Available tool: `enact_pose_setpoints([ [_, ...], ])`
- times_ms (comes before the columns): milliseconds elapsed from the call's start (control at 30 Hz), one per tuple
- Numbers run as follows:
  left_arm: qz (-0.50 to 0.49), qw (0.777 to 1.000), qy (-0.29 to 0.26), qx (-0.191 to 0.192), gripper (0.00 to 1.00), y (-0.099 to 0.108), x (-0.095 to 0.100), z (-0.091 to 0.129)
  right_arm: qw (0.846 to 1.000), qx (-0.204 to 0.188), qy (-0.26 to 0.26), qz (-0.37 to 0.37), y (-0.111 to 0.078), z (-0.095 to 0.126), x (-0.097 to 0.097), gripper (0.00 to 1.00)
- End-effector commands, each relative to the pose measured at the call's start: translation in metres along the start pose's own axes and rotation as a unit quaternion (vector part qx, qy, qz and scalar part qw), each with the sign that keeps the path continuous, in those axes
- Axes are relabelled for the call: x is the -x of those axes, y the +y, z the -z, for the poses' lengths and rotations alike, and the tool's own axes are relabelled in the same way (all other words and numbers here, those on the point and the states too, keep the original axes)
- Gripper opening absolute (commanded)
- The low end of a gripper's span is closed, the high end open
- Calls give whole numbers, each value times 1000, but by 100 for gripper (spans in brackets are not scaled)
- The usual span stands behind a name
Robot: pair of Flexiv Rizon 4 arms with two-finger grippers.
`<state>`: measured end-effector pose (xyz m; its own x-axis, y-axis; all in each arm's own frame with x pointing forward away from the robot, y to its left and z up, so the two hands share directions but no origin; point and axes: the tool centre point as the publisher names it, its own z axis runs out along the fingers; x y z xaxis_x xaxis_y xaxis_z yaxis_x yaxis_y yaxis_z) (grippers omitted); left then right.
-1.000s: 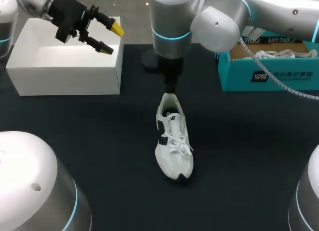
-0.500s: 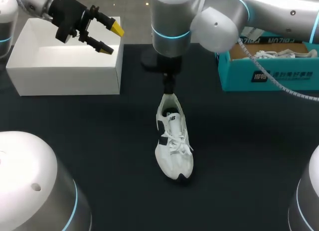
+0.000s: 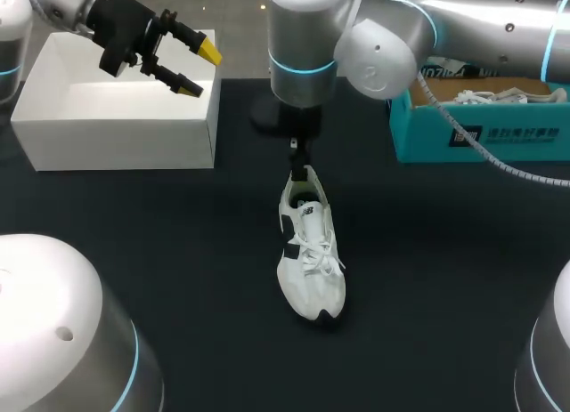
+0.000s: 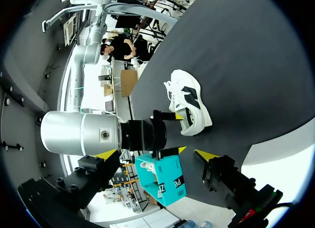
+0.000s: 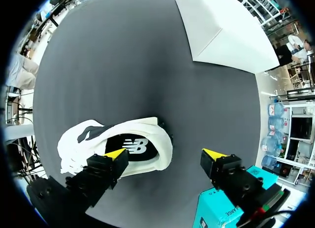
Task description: Take the shoe out of the shoebox, open the shoe tongue, remove and reinsert the insole, then place the shoe into the shoebox
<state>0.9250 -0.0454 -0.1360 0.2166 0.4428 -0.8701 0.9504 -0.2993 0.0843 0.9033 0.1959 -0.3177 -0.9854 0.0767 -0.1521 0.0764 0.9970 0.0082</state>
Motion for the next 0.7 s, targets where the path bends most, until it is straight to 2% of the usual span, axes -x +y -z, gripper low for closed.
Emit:
enact_pose_setpoints([
  [33, 0, 1000, 1, 0, 100, 0, 0, 0, 1000, 3, 5, 0, -2, -15, 3, 100],
  [200, 0, 1000, 1, 0, 100, 0, 0, 0, 1000, 2, 8, 0, -5, -28, 8, 100],
  [500, 0, 1000, 1, 0, 100, 0, 0, 0, 1000, 7, 7, 2, -3, -35, 13, 100],
  [700, 0, 1000, 1, 0, 100, 0, 0, 0, 1000, 11, 10, 7, -2, -47, 12, 100],
])
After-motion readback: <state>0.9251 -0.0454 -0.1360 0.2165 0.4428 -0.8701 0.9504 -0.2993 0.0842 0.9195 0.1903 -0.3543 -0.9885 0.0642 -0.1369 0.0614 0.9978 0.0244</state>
